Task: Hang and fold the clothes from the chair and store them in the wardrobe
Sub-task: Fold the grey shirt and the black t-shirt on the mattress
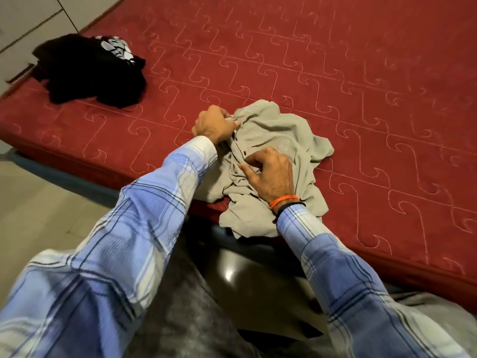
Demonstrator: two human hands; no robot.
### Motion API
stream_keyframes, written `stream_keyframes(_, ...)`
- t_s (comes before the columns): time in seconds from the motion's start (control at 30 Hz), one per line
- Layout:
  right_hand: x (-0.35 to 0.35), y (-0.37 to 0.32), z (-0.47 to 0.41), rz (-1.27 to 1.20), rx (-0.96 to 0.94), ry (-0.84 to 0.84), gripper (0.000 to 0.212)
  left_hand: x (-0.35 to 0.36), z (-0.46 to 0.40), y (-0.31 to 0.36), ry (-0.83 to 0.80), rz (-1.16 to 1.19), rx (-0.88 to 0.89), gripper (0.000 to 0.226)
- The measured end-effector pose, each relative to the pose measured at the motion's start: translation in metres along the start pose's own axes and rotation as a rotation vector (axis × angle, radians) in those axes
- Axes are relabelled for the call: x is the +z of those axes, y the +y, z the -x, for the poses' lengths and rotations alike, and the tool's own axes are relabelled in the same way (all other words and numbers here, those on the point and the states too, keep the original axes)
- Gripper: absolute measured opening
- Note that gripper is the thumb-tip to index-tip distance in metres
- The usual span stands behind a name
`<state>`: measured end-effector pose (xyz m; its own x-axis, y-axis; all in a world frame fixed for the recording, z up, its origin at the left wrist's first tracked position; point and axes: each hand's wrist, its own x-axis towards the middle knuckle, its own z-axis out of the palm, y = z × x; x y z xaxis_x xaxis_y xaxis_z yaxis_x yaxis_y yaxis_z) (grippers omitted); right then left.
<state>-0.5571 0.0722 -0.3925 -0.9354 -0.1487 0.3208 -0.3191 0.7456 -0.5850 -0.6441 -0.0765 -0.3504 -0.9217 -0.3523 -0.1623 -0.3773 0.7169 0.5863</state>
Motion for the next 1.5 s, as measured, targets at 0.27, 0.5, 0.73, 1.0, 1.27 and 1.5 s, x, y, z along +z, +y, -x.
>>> stream_keyframes(0.27, 0.004, 0.0, -0.004, 0.047, 0.008, -0.121, 0.013, -0.006, -0.019, -0.006, 0.15, 0.443, -0.047, 0.025)
stream_keyframes(0.5, -0.002, -0.003, -0.002, -0.091, 0.08, -0.073, 0.009, -0.017, 0.005, -0.004, 0.18, 0.327, 0.139, 0.023)
stream_keyframes(0.73, -0.016, -0.018, -0.008, -0.445, 0.401, 0.367, 0.021, 0.012, 0.099, -0.027, 0.09, 0.155, 0.521, 0.02)
stream_keyframes(1.0, -0.032, -0.022, -0.037, 0.141, 0.335, 0.037, 0.064, 0.019, 0.141, -0.041, -0.004, 0.03, 0.724, 0.015)
stream_keyframes(1.27, -0.063, -0.021, -0.041, -0.122, 0.387, 0.034, 0.012, -0.025, 0.126, -0.021, 0.342, 0.113, 0.226, 0.025)
stream_keyframes(1.5, -0.089, -0.015, -0.041, -0.115, 0.347, 0.115, 0.016, -0.05, 0.087, 0.006, 0.242, -0.002, -0.119, 0.062)
